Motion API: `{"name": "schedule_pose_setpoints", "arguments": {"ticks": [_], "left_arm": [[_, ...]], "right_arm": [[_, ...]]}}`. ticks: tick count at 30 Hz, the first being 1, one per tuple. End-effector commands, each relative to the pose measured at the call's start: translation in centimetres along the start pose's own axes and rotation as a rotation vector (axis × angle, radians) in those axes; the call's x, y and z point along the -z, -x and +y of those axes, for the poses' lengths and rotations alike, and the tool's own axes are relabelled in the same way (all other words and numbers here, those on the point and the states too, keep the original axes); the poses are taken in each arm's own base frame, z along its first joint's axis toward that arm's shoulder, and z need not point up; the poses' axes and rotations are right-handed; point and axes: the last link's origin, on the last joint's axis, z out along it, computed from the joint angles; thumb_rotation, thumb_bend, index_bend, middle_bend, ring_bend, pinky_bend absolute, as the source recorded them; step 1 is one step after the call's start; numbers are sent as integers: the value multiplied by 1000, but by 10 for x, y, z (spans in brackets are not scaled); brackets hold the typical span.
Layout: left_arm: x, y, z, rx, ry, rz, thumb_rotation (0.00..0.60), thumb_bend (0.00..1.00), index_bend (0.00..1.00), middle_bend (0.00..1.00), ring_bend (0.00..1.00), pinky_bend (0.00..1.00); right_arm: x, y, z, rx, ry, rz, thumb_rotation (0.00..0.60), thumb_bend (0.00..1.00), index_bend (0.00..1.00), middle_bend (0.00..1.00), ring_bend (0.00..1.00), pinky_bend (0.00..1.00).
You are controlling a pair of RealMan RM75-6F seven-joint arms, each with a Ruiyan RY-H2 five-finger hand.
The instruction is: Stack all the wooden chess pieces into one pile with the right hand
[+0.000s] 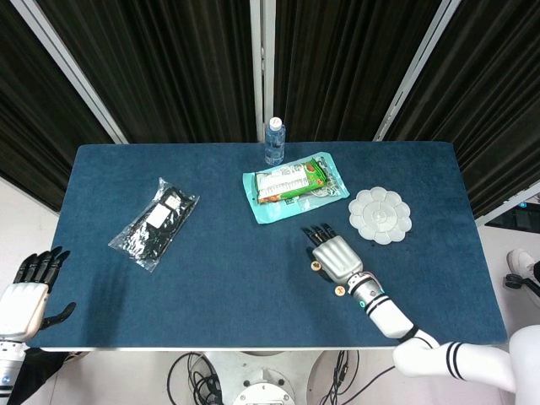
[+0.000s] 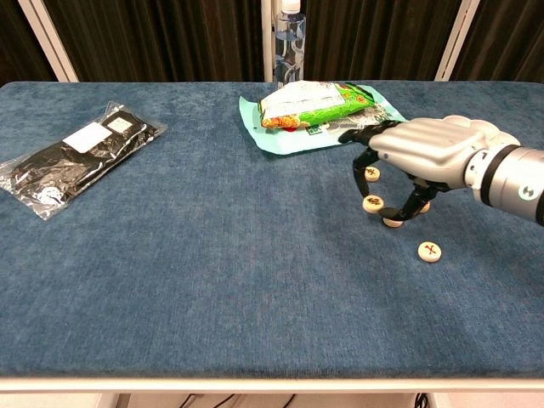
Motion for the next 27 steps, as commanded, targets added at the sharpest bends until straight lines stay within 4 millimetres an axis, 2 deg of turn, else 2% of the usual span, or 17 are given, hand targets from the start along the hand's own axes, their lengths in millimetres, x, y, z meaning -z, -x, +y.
{"name": "schedule_pose_setpoints", "arguments": {"ticks": [1, 11, 27], "left_arm": [[0, 0, 0, 0, 0, 3, 600, 230, 46, 0, 0, 0], [0, -1, -2, 5, -12, 6, 600, 230, 47, 0, 0, 0], [0, -2, -2, 7, -14, 4, 600, 230, 47, 0, 0, 0]], "right_arm": [[3, 2, 6, -3, 12, -13, 600, 265, 540, 0, 0, 0], [10, 4, 16, -5, 18, -31, 600, 270, 547, 0, 0, 0], [9, 8, 14, 4, 20, -42, 600, 268, 546, 0, 0, 0]]}}
